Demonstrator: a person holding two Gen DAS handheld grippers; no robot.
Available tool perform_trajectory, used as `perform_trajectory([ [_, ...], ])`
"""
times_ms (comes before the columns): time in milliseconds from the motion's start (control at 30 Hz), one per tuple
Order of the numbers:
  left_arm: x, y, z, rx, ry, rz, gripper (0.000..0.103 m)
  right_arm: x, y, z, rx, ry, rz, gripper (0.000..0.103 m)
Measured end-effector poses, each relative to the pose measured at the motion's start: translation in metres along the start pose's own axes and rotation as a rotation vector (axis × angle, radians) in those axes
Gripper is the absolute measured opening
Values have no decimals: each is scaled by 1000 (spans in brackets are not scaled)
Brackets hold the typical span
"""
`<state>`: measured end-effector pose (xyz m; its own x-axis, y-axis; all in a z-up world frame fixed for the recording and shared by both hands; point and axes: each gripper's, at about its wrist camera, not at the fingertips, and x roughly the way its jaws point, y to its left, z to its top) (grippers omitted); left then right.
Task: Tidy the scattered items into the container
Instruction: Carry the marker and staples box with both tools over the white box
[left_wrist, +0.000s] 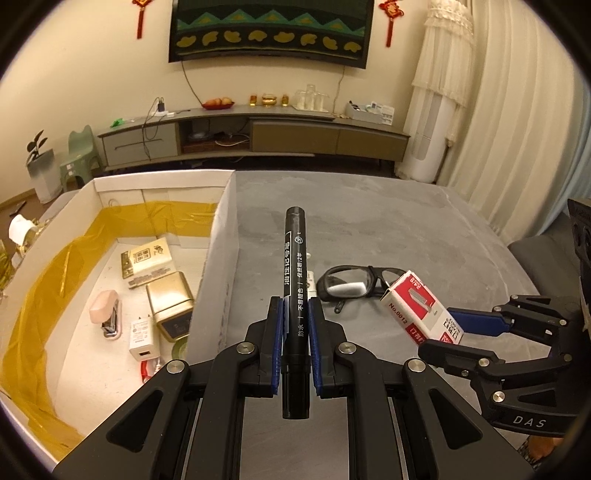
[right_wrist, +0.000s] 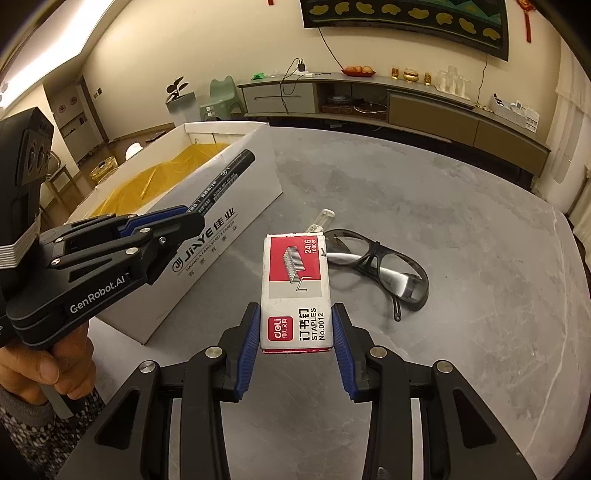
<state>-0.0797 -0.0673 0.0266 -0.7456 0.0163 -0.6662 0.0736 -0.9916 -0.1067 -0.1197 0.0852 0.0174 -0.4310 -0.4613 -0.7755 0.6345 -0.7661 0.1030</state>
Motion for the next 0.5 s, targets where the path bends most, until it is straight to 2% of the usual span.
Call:
perform_trajectory([
  [500, -25, 16, 3, -34, -35, -36, 13, -8, 26, 20, -9, -55, 8, 40],
])
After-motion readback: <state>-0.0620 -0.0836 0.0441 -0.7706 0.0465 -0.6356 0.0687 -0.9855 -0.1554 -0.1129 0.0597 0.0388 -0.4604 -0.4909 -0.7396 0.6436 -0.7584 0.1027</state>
